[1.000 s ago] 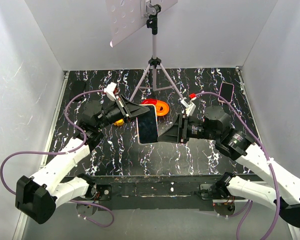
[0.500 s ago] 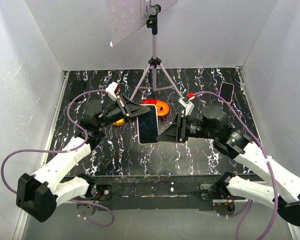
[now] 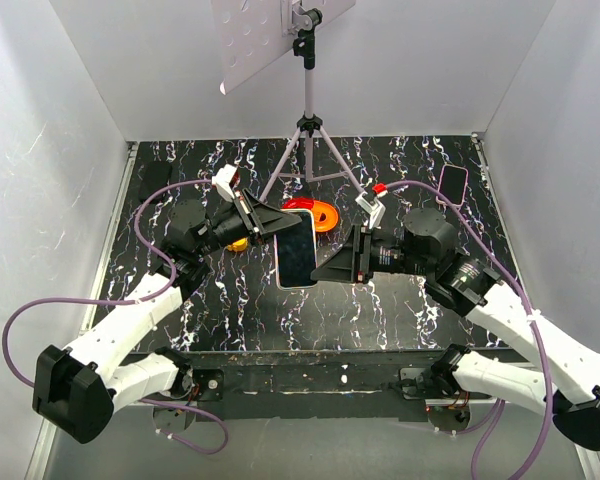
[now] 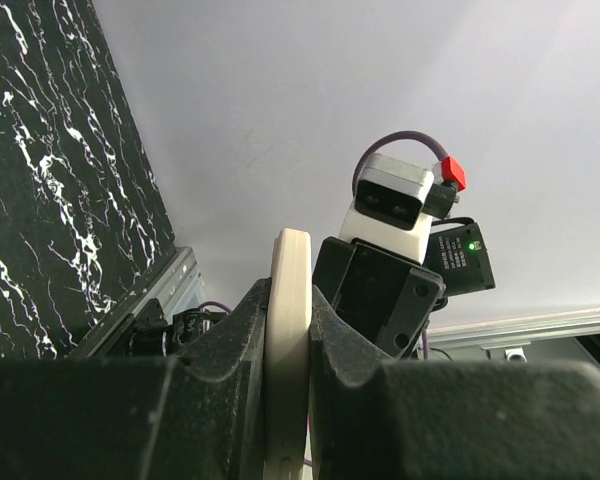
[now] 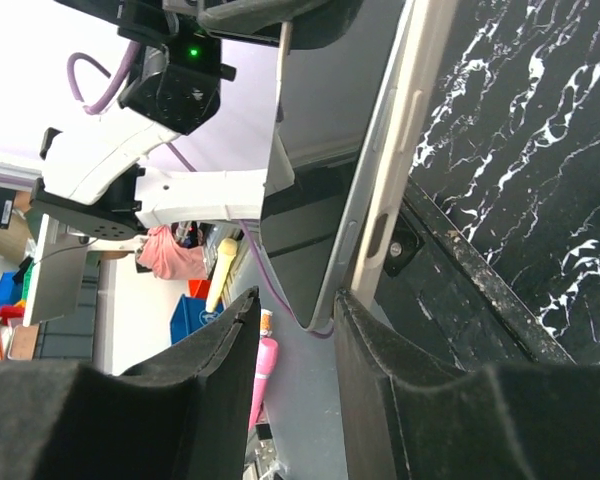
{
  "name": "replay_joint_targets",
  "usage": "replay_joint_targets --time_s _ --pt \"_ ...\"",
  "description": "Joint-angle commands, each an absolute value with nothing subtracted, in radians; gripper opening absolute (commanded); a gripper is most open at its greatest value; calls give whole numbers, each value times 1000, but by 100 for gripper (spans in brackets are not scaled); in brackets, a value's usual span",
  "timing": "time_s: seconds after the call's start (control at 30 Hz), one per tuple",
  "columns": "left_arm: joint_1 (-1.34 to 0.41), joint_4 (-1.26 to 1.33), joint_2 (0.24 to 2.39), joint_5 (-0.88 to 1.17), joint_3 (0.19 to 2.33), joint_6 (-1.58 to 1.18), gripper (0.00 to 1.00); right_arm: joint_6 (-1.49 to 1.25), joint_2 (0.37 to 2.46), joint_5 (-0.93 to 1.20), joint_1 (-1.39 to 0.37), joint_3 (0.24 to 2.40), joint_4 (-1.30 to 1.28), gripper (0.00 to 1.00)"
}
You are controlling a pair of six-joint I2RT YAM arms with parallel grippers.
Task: Take the phone out of the phone case
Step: Remove the phone case from the phone.
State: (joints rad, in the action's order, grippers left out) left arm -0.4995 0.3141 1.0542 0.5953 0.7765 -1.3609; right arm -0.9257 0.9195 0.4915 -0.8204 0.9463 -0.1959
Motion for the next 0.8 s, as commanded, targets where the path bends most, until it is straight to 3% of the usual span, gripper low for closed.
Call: replay_joint_targets --time_s 0.0,0.13,0.6,0.7,0.77 --pt "-502 351 1029 601 793 -1371 0 -966 917 546 -821 930 -51 42" --pt "-506 374 1038 597 781 -1385 0 -1037 943 592 -821 899 61 35" --pt "-555 423 1051 581 755 -1411 0 -1172 969 483 -821 787 294 36" --pt "-563 419 1043 578 747 -1413 0 -1199 973 465 -821 769 327 29" --pt "-563 382 1040 581 747 -1398 0 -1206 971 469 -819 761 347 15"
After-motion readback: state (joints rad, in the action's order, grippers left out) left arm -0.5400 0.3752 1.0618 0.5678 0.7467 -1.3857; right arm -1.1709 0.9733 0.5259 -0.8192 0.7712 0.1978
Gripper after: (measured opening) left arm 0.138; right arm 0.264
